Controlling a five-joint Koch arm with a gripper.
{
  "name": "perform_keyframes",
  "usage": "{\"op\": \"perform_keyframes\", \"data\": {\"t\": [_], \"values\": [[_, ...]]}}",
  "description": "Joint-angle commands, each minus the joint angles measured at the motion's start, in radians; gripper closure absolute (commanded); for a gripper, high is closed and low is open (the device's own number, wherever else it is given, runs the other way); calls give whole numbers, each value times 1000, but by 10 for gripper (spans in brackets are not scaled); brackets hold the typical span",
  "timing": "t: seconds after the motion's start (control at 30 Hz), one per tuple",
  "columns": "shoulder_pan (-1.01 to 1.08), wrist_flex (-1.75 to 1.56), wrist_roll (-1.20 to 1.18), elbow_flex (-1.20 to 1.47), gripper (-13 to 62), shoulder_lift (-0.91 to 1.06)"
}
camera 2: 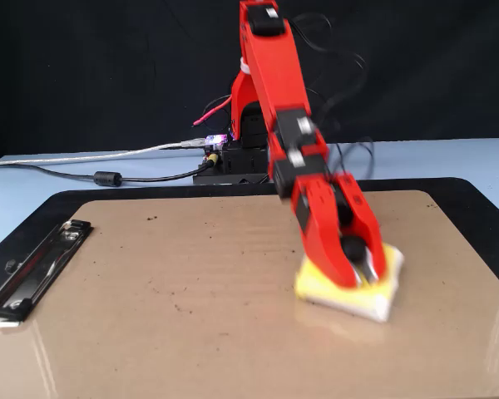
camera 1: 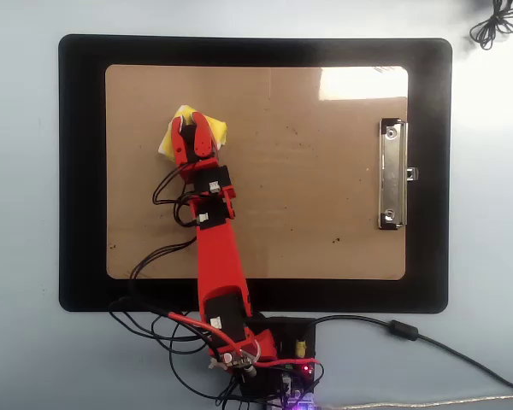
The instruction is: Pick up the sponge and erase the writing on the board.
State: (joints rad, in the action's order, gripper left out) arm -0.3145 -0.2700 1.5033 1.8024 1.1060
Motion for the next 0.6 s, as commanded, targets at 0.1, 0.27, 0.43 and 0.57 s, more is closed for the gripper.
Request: {"op": "perform_keyframes", "data": {"t": [0.1,0.27,0.43,0.57], "values": [[5,67,14,202,574,189],[2,247,51,423,574,486],[-18,288,63,318,574,408],[-21,290,64,18,574,126]]}}
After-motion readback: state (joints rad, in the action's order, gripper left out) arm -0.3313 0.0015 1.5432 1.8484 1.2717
